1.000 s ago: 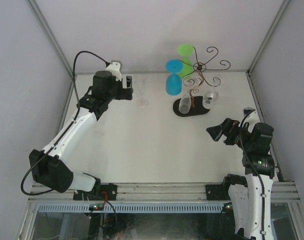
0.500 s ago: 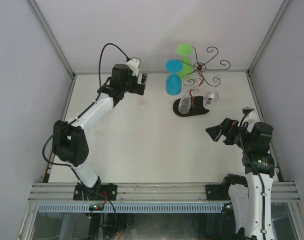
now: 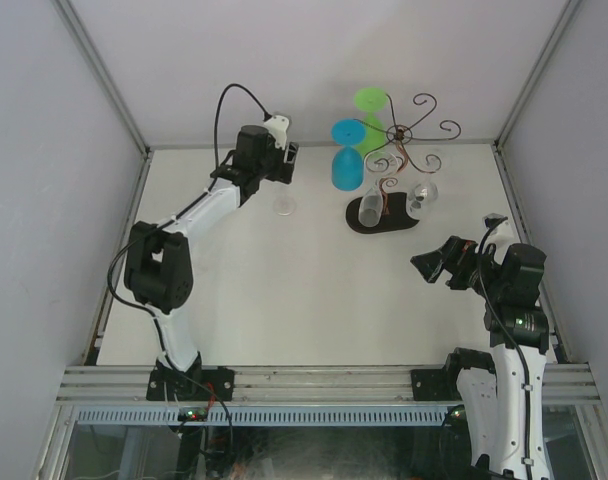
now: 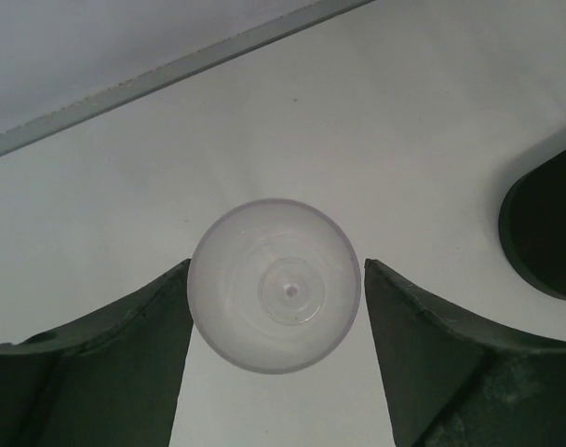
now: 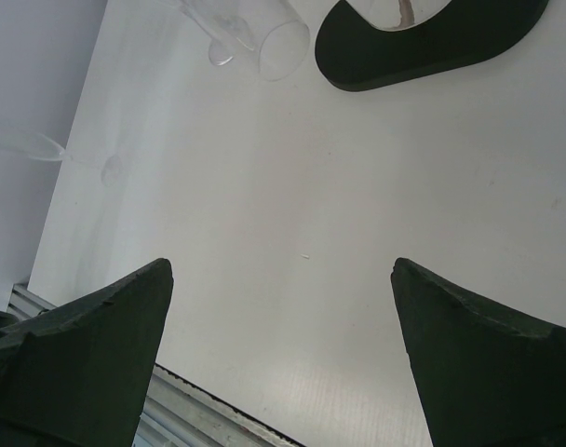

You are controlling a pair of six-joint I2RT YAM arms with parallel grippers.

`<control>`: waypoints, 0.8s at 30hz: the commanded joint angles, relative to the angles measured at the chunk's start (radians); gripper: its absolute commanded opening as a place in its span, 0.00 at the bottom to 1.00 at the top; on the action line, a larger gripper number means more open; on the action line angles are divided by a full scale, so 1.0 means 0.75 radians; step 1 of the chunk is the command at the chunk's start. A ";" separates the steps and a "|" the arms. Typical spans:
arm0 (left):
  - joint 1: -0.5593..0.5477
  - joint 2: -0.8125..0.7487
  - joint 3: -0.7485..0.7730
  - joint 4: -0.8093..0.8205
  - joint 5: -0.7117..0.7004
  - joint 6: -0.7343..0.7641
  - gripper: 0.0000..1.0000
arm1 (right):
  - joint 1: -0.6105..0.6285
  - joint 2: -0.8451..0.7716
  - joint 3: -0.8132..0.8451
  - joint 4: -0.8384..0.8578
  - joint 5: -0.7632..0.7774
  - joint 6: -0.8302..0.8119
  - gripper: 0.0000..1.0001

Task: Place the wine glass upside down on the wine glass rack
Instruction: Pick up the wine glass at the center of the board.

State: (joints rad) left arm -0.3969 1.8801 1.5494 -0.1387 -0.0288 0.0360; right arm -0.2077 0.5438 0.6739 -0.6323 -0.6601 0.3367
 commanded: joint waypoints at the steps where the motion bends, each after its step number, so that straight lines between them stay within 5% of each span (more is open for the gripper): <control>1: 0.000 0.005 0.082 0.096 0.009 0.009 0.72 | 0.007 0.003 0.004 0.043 -0.015 -0.020 1.00; 13: -0.002 -0.142 -0.021 0.122 -0.004 0.005 0.60 | 0.004 -0.010 0.003 0.045 0.003 -0.005 1.00; 24: -0.127 -0.651 -0.337 0.134 -0.101 -0.055 0.52 | -0.009 -0.057 0.004 0.094 -0.019 0.134 1.00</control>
State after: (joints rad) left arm -0.4427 1.5936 1.3666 -0.1112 -0.0677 0.0277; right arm -0.2100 0.5034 0.6739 -0.6220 -0.6308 0.3965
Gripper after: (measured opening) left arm 0.623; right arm 0.997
